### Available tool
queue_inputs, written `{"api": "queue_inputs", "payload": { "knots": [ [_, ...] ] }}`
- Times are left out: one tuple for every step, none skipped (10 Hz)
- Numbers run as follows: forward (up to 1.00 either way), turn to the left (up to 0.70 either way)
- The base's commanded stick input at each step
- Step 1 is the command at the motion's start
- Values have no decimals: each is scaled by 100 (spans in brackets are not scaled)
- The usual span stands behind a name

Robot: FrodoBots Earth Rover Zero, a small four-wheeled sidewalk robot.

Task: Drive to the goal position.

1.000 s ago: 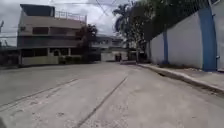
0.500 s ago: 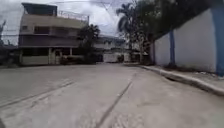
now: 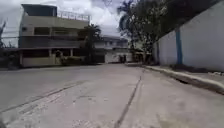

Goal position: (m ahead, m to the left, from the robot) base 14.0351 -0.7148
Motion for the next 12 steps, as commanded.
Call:
{"api": "queue_inputs", "payload": {
  "knots": [
    [100,0],
    [100,0],
    [100,0],
    [100,0],
    [100,0],
    [100,0],
    [100,0],
    [100,0],
    [100,0],
    [100,0],
    [100,0],
    [100,0]
  ]
}}
